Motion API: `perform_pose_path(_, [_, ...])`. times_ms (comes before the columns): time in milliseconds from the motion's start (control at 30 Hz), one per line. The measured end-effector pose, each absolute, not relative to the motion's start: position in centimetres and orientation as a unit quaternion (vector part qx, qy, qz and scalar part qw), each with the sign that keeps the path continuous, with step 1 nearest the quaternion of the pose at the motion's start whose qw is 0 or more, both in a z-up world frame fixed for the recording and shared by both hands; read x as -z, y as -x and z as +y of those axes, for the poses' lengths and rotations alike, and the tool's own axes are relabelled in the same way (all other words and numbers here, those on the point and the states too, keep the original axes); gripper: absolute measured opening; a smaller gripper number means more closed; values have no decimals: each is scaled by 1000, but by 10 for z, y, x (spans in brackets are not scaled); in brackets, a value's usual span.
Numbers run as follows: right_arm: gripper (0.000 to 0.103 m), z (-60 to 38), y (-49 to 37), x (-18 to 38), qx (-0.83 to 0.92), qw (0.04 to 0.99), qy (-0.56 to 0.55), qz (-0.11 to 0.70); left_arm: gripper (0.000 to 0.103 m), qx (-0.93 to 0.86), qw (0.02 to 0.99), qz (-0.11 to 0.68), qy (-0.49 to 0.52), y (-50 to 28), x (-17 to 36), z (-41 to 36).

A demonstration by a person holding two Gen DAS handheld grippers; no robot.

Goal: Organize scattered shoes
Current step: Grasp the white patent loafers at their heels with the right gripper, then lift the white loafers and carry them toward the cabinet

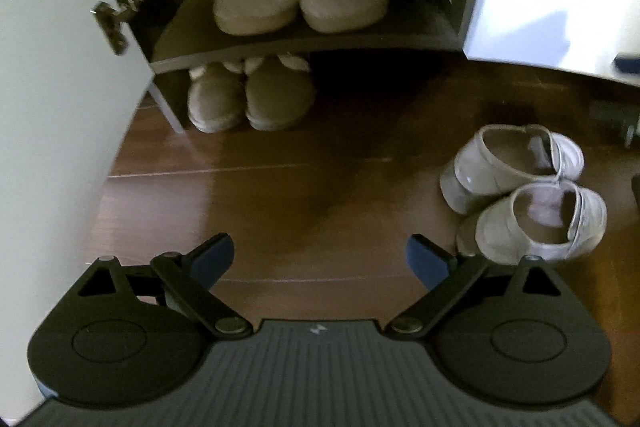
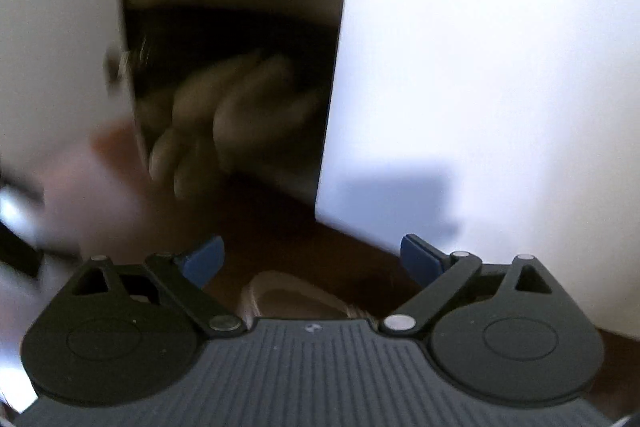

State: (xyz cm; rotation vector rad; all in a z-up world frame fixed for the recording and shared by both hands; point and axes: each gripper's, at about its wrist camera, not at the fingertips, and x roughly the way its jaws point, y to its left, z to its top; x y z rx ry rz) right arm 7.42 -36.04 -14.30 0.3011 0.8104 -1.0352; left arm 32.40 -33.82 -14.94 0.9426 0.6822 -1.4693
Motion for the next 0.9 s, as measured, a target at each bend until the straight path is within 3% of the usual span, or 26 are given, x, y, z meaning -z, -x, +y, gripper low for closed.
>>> perform_pose_path(100, [70,-362,-90,184,395,785,-77,470,96,627,589,295,-417,-320,158,-342])
perform_pose_path(300, [66,-380,-113,246,264,776,44,571,96,611,587,304,-436,-323,174,-349])
perform_pose_path(367, [58,-393,-114,256,230,785,24,575,96,603,588,312,-441,-327,179,-353])
perform_pose_path(400, [56,-401,-115,261,223,790,-9,572,96,596,587,319,-444,-330,184,-355])
perform_pose_path(500, [39,-427,-121,259,253,802,-153,519,96,587,585,338,-447,-339,194,-359])
perform_pose_path(667, [29,-441,-142,259,353,780,-247,453,96,570,590,356,-447,-354,207,-363])
perform_pose_path(800, [27,-475,-155,260,482,695,-402,350,96,563,594,368,-442,-364,212,-367])
perform_pose_path(900, [26,-494,-156,263,553,638,-448,292,96,566,589,368,-444,-365,215,-365])
